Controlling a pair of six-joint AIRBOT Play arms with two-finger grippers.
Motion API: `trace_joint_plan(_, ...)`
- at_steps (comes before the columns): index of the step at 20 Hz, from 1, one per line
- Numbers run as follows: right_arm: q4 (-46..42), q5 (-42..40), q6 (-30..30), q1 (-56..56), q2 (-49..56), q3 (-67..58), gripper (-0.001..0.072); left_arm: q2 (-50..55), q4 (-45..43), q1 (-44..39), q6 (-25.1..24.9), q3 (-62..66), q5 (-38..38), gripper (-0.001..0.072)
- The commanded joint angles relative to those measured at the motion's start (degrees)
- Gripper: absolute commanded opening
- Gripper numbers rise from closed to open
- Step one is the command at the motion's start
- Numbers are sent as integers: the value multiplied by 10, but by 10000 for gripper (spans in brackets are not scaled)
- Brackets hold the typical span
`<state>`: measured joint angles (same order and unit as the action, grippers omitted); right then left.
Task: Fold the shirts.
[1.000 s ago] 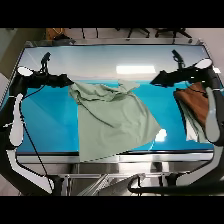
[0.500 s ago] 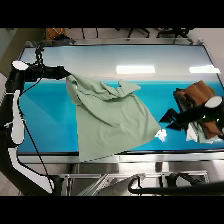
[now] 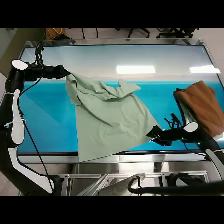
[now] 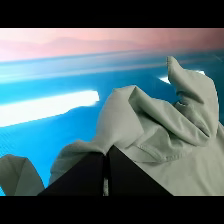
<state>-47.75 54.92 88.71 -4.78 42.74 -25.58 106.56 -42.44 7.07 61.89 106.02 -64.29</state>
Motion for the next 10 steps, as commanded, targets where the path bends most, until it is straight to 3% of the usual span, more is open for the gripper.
trace_joint_plan(1,44,-104,-42,44,31,9,481,0,0,0,0,1,0,12)
trace_joint_plan(3,104,-121,-100,46,49,9,478,0,0,1,0,1,0,12)
trace_joint_plan(4,137,-127,-131,45,55,7,400,0,-1,2,0,1,0,12)
trace_joint_plan(5,165,-132,-165,45,59,1,204,0,-1,4,0,1,-1,12)
trace_joint_plan(7,177,-153,-188,43,69,-29,15,0,-1,12,0,1,-6,12)
trace_joint_plan(10,178,-154,-235,-1,125,-127,15,0,-9,36,12,0,-54,11)
